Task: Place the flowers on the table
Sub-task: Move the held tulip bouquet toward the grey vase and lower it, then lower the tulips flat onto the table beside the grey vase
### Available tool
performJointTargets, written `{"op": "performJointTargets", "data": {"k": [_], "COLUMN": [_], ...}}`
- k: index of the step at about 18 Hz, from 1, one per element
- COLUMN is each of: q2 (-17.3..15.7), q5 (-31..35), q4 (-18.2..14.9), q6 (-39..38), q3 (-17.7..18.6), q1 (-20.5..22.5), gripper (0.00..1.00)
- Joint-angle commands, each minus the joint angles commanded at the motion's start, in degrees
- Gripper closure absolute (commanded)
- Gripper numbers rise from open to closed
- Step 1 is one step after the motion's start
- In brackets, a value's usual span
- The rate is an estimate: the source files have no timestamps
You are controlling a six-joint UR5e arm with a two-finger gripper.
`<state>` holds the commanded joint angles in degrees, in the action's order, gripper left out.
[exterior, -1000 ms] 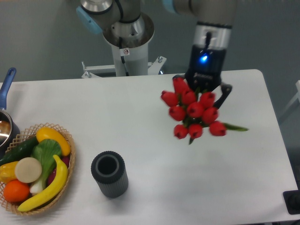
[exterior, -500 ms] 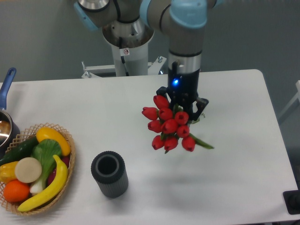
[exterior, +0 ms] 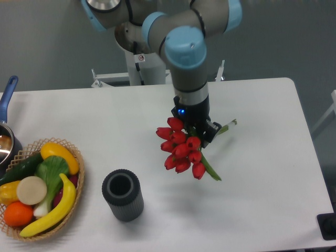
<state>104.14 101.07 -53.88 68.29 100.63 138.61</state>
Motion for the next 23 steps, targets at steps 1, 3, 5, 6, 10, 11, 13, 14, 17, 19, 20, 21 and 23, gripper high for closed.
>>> {"op": "performJointTargets", "data": {"k": [1,3,5,6,10,11,13,14,17,19,20,21,23], "q2": [0.6,1.6,2.6,3.3,6.2,6.8,7.6,8.0,9.3,10.0,10.5,10.8,11.0], "q5": [0.1,0.6,2.4,3.2,6.3,6.7,7.2,7.2,7.1,7.1,7.1,6.9,6.5], "q4": [0.0,0.0,0.0,0.1,0.3,0.3,0.4,0.4,0.4,0.4,0.4,0.4,0.5], "q6": [0.0,-0.1,-0.1,-0.1,-0.1,-0.3,-0.5,-0.5,-0.7,-0.8,-1.0,-1.6,-2.1], "q3": [-0.1,-0.1,0.0,0.0,-0.8,-0.7,-0.8,-1.0,-1.7,-1.8,-1.8,-1.8,-2.0], "q1": [-0.1,-0.2,-0.3,-0.4,-1.5,-1.8,-2.1,-2.2,-2.2,-2.9,-3.0,-3.0,-3.2], "gripper": [0.52,0.52,0.52,0.52,0.52,0.52,0.52,0.52,0.52,0.52,0.52,0.52,0.51]}}
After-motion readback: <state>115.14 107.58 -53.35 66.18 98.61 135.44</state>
